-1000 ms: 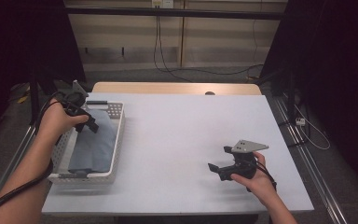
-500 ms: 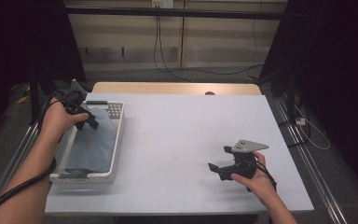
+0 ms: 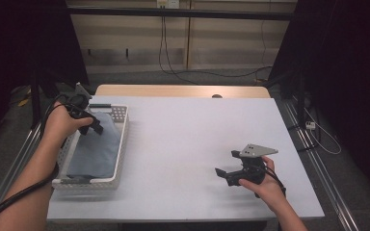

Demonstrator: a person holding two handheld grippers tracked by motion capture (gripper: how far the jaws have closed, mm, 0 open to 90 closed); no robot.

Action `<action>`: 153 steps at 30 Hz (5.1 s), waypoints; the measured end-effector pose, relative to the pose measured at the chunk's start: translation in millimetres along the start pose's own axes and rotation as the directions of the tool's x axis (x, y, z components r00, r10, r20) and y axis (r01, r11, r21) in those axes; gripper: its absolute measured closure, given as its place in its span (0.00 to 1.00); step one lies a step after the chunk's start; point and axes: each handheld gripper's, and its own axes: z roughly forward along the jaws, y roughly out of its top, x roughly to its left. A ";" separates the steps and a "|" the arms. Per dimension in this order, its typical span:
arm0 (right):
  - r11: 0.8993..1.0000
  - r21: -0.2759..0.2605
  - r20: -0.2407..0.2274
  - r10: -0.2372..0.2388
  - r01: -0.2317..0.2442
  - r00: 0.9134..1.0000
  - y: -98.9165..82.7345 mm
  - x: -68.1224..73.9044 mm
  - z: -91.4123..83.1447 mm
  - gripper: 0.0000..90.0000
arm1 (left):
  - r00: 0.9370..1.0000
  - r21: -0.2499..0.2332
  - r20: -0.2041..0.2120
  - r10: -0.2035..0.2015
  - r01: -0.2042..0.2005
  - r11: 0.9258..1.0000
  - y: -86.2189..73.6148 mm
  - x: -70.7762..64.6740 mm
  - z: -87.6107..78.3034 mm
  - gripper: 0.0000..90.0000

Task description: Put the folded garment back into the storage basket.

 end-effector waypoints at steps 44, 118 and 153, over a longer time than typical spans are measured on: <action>1.000 0.003 -0.004 -0.006 0.006 1.000 0.2 2.1 0.8 0.07 | 1.000 -0.108 0.004 0.024 -0.023 0.994 3.7 -5.3 -24.9 0.29; 1.000 0.008 -0.010 -0.013 0.013 1.000 0.6 4.0 3.9 0.07 | 1.000 -0.219 -0.002 0.024 -0.024 0.975 -17.1 10.5 5.5 0.72; 1.000 0.005 -0.007 -0.005 0.005 1.000 -0.4 2.0 2.1 0.07 | 0.991 -0.209 0.105 0.080 -0.057 0.976 -14.8 -12.7 -5.5 0.31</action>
